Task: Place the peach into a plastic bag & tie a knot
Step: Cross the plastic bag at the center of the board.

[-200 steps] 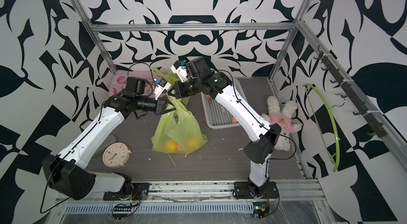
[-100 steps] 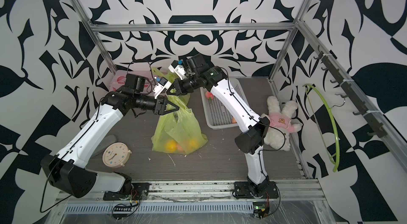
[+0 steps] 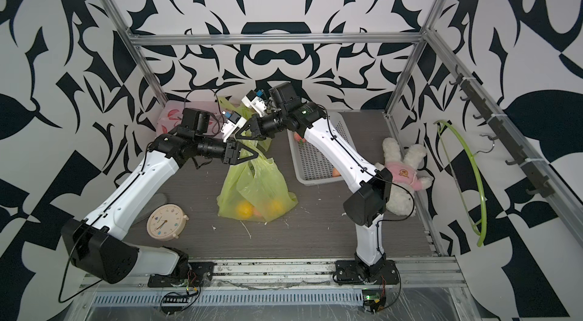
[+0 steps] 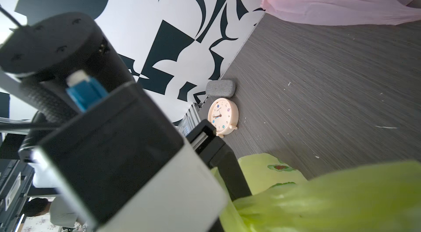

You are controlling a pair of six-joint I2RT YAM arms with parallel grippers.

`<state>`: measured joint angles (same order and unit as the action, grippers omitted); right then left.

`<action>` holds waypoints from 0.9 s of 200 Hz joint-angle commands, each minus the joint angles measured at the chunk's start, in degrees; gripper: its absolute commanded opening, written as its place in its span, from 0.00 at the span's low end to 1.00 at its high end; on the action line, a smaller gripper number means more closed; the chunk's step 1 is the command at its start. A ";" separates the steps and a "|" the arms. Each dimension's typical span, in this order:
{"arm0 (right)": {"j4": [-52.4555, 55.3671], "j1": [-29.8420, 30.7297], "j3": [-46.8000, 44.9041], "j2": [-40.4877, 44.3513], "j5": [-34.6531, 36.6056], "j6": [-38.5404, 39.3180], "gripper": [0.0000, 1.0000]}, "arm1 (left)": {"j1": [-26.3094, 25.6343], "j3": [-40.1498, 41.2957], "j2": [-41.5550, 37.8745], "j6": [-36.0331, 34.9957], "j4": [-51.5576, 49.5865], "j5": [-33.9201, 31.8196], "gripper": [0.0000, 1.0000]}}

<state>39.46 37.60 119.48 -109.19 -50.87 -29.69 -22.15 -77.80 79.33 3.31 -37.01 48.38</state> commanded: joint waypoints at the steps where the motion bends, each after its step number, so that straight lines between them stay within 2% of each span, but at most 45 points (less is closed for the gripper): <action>1: -6.84 0.23 -1.35 3.30 -2.66 -3.23 0.00 | -0.10 1.54 -2.14 2.01 4.49 -0.08 0.43; 16: -7.10 0.23 -2.53 3.77 -2.72 -3.31 0.00 | -0.04 2.76 -3.15 3.50 7.24 -0.52 0.36; 53: -7.58 0.11 -6.30 5.83 -1.90 -3.09 0.00 | -0.13 6.02 -5.19 6.26 13.01 -1.79 0.08; 65: -7.53 -0.19 -7.52 7.00 -1.14 -2.85 0.00 | -0.08 6.88 -5.75 6.49 13.96 -1.81 0.01; 68: -7.43 -0.29 -7.89 7.51 -0.66 -2.84 0.03 | -0.08 7.09 -5.84 6.55 14.13 -1.87 0.00; 99: -7.69 -2.95 -11.55 13.53 5.48 -2.91 0.38 | -0.04 7.51 -5.85 5.93 13.43 -0.80 0.00; 121: -7.85 -5.69 -13.41 16.92 9.39 -3.77 0.55 | -0.06 7.57 -5.90 5.63 13.11 0.33 0.00; 145: -7.82 -7.94 -13.10 15.81 8.47 -5.47 0.65 | -0.08 7.30 -5.81 5.49 12.87 2.41 0.00; 180: -8.25 -7.63 -9.07 9.02 3.60 -7.46 0.72 | -0.16 6.26 -4.89 4.48 10.61 4.20 0.00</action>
<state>32.77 28.91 107.90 -95.11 -44.18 -35.18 -22.31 -70.72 74.63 8.97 -25.17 49.60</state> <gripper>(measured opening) 0.701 0.042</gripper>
